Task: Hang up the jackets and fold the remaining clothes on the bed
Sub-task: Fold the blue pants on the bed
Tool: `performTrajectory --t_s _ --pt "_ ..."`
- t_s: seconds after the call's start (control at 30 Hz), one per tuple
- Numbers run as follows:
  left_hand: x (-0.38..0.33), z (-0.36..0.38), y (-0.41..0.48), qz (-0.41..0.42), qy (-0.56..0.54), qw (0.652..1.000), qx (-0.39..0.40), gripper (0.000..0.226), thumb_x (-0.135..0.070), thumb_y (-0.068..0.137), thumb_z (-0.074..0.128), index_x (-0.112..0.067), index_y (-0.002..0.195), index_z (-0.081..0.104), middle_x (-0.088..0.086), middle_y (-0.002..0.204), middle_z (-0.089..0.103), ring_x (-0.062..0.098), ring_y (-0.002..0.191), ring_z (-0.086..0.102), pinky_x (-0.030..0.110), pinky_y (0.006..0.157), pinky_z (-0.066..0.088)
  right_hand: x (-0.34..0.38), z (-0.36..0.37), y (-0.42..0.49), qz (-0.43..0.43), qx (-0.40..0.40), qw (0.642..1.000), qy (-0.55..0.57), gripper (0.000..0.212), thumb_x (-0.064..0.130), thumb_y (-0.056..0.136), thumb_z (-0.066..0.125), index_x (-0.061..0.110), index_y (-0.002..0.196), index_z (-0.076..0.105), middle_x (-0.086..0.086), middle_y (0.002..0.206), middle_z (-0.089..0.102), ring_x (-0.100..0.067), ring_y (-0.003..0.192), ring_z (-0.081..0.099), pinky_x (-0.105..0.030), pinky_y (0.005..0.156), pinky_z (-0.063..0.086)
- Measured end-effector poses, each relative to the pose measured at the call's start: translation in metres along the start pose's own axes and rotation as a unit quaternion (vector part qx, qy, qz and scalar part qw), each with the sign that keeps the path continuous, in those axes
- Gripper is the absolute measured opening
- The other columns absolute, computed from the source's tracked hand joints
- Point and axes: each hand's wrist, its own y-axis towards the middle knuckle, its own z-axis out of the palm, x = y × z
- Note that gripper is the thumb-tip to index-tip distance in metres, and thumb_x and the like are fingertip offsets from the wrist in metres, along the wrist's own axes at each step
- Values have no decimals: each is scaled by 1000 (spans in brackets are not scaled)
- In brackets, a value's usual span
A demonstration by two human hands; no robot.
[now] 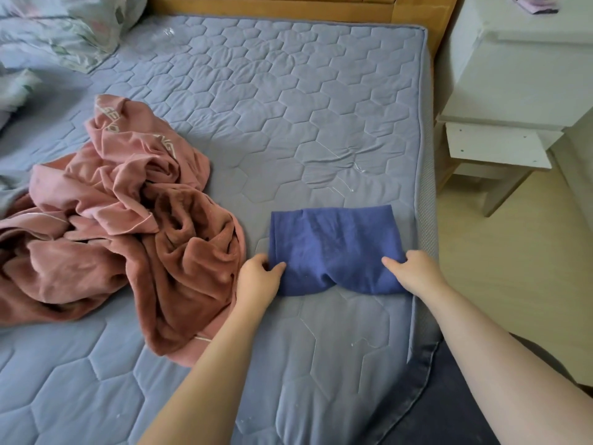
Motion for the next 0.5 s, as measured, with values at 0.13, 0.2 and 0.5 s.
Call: performTrajectory --t_s 0.13,0.2,0.5 --pt "6 -12 10 19 -42 999 -1 34 -9 88 63 -10 61 41 7 59 43 19 63 40 23 47 26 -7 -7 5 6 -73 991 110 39 21 93 59 7 61 42 -11 65 48 -33 75 50 -34 58 28" --pt "3 -16 9 41 -22 999 -12 33 -7 88 62 -11 62 43 4 58 44 21 64 42 27 49 26 -8 -5 1 -3 -97 992 84 45 18 95 56 10 57 32 -9 60 40 -32 71 44 -36 53 23" --pt "6 15 -37 520 170 828 -122 21 -25 73 67 -11 88 64 6 94 60 25 94 51 36 79 39 15 8 -34 -425 -204 875 -112 55 30 76 69 2 122 58 -17 123 58 -34 114 53 -45 96 45"
